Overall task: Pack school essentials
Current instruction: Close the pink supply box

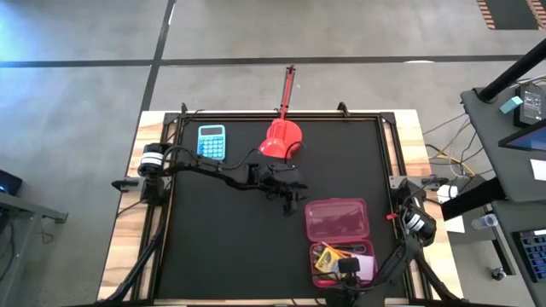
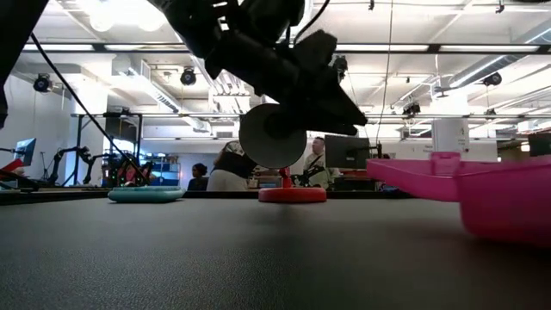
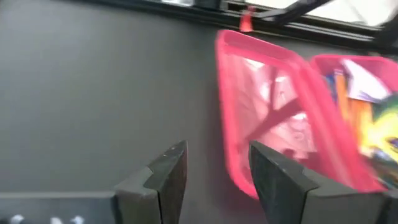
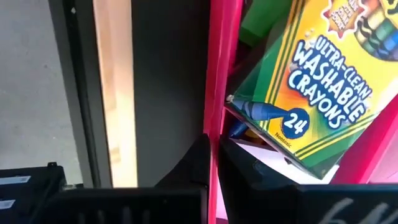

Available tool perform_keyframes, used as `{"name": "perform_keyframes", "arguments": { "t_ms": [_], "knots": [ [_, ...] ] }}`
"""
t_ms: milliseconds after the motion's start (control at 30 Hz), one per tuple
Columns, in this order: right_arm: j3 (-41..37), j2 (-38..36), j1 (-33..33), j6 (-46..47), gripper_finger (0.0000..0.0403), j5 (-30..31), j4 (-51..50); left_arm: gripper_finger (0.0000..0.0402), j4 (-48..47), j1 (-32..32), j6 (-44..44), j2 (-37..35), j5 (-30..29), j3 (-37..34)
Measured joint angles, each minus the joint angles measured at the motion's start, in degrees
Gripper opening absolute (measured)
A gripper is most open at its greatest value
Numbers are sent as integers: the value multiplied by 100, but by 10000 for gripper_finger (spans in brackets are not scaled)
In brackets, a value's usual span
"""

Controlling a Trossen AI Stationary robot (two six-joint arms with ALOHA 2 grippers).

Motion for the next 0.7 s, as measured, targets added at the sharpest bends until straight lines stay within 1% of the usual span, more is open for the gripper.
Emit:
{"name": "perform_keyframes", "arguments": {
  "t_ms": [67,200,400,567,700],
  "knots": [
    [0,0,-42,-44,9,9,4,155,-48,73,39,0,-204,-2],
    [0,0,-54,-264,9,64,-6,155,-126,204,44,0,-221,-60],
    [-4,-2,-96,-439,9,90,-134,155,-142,264,-104,0,-265,-521],
    [-15,-2,-185,-626,9,107,-131,155,-82,257,-736,0,-255,-949],
    [-24,-2,-274,-822,9,111,-133,155,354,219,-997,0,-250,-1204]
  ]
}}
